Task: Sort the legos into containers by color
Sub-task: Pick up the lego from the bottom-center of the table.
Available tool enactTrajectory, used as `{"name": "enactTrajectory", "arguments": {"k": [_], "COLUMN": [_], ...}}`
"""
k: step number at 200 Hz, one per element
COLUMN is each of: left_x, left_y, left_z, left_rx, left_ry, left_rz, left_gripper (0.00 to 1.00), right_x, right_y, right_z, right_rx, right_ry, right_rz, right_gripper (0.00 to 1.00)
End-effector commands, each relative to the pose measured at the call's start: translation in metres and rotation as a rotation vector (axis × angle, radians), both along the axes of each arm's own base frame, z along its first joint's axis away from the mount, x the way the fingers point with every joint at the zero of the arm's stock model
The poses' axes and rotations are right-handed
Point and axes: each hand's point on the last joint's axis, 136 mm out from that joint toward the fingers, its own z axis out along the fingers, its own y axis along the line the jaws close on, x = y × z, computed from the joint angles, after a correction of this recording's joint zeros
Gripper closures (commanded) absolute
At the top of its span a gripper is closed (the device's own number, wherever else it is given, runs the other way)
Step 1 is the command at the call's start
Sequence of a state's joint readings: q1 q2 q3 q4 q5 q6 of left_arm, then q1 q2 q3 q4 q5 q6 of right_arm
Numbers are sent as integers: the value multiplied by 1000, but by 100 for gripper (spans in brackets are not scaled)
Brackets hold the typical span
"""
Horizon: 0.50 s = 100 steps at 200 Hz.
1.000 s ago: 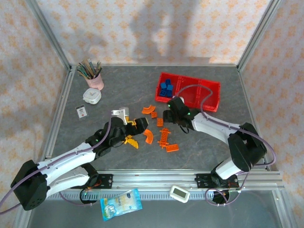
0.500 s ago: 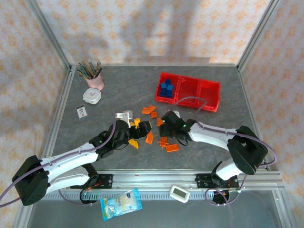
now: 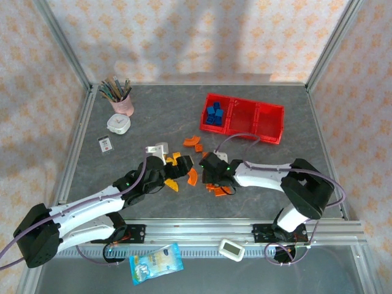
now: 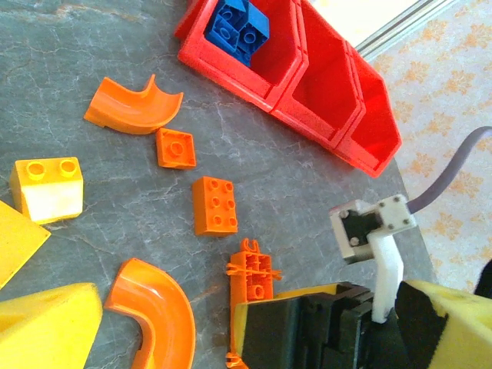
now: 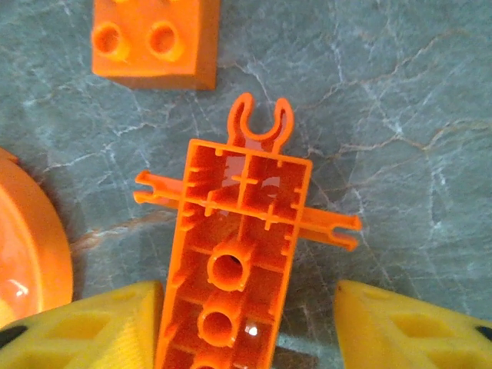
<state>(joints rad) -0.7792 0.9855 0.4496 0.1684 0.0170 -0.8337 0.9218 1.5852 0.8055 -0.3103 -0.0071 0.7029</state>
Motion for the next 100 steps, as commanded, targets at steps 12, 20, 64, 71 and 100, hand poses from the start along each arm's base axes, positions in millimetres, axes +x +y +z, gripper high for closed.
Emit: {"name": "enactTrajectory", "arguments": {"k": [12,20,64,71,100], "left_x": [-1,-1,-2,-2,-1], "left_y": [4,5,6,6,4], "left_z": [1,1,0,1,4], "left_rx": [7,8,7,4,0], "left_ry": [-11,-12,-11,-12,-15], "left_rz": [18,18,20,21,18], "left_gripper": [1,1,1,1,1], "right_x": [10,10,12,12,14], "right_y": [0,0,-2,-2,-4], "right_z": [0,-1,-1,-1,6], "right_rx": [-7,-7,-13,-13,-16], "right_ry": [-30,-28,-46,-48,-69], "right_rz": [-70,-72,-73,-71,-70], "right_gripper": [48,51,64,66,72]}}
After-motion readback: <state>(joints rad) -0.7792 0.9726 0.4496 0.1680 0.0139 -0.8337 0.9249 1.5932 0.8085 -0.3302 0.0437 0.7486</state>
